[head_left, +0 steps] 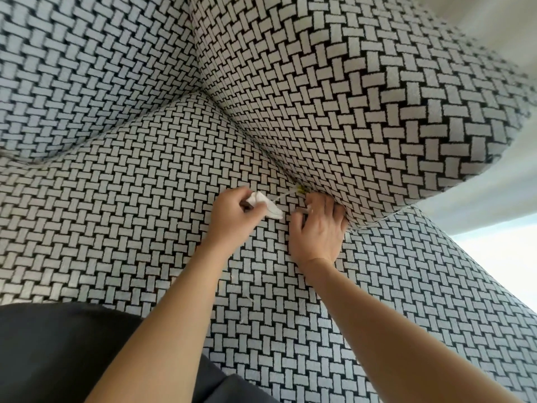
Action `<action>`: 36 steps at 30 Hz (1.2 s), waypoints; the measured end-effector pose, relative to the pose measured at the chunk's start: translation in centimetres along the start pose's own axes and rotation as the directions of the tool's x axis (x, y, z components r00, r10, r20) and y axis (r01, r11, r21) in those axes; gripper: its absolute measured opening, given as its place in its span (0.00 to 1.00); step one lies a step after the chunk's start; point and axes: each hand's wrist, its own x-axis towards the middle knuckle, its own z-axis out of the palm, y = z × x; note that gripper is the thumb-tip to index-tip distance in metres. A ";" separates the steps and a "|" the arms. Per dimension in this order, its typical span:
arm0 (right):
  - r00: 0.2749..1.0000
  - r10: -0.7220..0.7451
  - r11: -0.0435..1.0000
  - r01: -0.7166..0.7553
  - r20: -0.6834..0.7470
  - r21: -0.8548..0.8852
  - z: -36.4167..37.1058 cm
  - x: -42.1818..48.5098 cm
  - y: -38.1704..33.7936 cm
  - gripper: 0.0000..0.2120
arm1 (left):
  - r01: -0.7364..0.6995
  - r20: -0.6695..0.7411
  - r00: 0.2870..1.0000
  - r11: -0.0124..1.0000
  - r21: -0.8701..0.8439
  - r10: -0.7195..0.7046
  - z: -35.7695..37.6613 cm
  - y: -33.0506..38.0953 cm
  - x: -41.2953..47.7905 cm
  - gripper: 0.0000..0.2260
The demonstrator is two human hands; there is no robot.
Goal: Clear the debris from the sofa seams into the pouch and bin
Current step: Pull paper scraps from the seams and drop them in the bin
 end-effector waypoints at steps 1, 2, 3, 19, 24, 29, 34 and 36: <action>1.000 -0.007 1.000 0.007 -0.008 0.015 -0.1 -0.1 0.0 0.16 | 0.021 -0.014 1.000 1.000 -0.014 -0.021 -0.2 -0.1 -0.5 0.04; 1.000 -0.019 0.999 0.020 -0.020 0.034 0.0 0.0 0.0 0.14 | 0.042 -0.029 0.999 0.999 -0.027 -0.042 -0.4 -0.3 -0.9 0.04; 0.999 -0.039 0.998 0.040 -0.027 0.048 -0.1 -0.2 0.1 0.14 | 0.061 -0.043 0.997 0.997 -0.041 -0.063 -0.6 -0.4 -1.4 0.04; 0.994 -0.067 0.995 0.074 0.091 -0.070 -2.0 -3.1 2.2 0.25 | 0.165 -0.269 0.944 0.979 -0.120 -0.192 -0.3 -1.0 -5.9 0.15; 0.992 -0.014 0.990 0.031 0.125 -0.135 -1.6 -2.4 1.4 0.27 | 0.125 -0.234 0.966 0.990 0.059 -0.108 0.1 -0.9 -5.5 0.13; 0.985 0.108 0.989 -0.092 0.135 -0.118 -1.5 -0.7 0.3 0.20 | 0.139 -0.223 0.967 0.988 0.070 -0.120 -0.3 -1.0 -4.9 0.09; 0.980 0.141 0.976 -0.115 0.137 -0.185 -1.5 0.5 -0.4 0.18 | 0.118 -0.236 0.966 0.992 0.054 -0.102 -0.6 -0.9 -5.3 0.08; 0.979 0.148 0.975 -0.121 0.142 -0.185 -1.4 0.6 -0.4 0.19 | 0.114 -0.231 0.968 0.993 0.044 -0.101 -0.7 -0.8 -5.4 0.08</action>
